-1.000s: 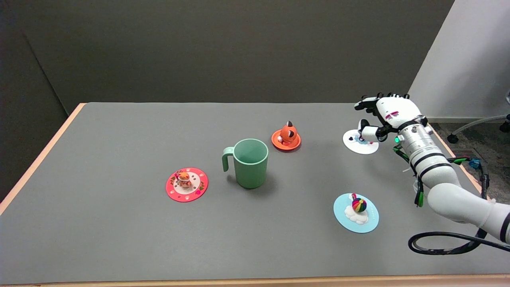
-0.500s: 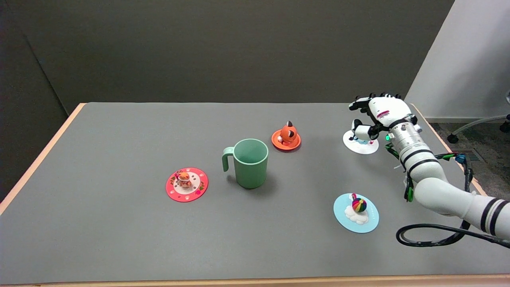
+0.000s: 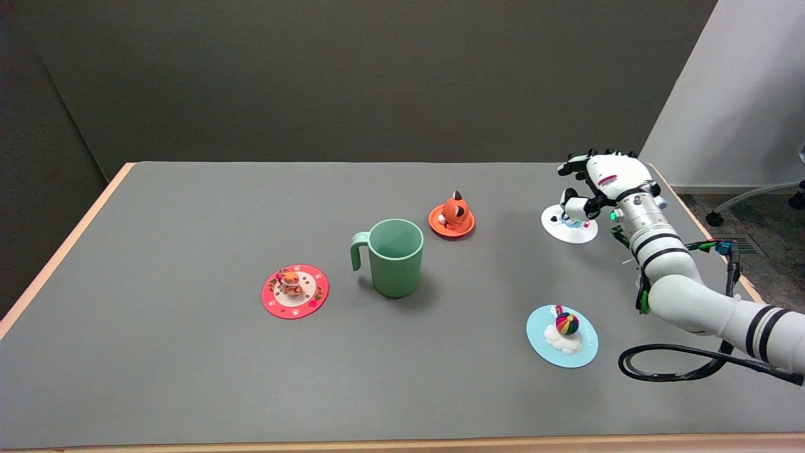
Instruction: Pick up the white cup lid.
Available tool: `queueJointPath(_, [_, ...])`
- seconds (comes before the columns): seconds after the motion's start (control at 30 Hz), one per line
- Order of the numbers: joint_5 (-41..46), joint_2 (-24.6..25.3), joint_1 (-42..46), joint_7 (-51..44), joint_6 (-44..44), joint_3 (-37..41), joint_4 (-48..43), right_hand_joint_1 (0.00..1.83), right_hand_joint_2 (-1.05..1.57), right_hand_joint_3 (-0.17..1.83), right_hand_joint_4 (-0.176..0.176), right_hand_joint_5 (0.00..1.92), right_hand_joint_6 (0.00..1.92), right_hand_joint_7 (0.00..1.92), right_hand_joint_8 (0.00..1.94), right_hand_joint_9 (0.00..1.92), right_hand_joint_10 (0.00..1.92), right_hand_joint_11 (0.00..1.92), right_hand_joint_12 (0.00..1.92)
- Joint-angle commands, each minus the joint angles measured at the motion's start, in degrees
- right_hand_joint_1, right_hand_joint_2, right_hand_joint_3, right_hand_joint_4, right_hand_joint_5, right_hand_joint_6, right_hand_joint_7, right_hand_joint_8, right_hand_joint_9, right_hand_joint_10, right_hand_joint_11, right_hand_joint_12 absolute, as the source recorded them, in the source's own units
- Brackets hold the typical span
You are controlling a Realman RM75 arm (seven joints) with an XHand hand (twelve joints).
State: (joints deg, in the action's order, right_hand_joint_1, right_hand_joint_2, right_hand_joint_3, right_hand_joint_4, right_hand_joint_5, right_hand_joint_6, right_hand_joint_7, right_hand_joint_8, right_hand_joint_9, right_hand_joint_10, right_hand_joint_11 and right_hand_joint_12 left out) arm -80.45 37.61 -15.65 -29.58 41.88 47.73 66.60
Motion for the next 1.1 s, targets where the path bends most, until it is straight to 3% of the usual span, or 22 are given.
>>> queueJointPath(0.03, [1.73, 0.52, -1.84, 0.41, 0.24, -1.65, -4.22, 0.86, 0.81, 0.94, 0.148, 0.7, 0.18, 0.83, 0.18, 0.86, 0.26, 0.36, 1.08])
queueJointPath(1.1, [4.66, 2.6, -1.21, 0.41, 0.8, -4.44, -5.85, 0.89, 0.81, 0.95, 0.147, 0.7, 0.18, 0.82, 0.17, 0.87, 0.26, 0.4, 1.08])
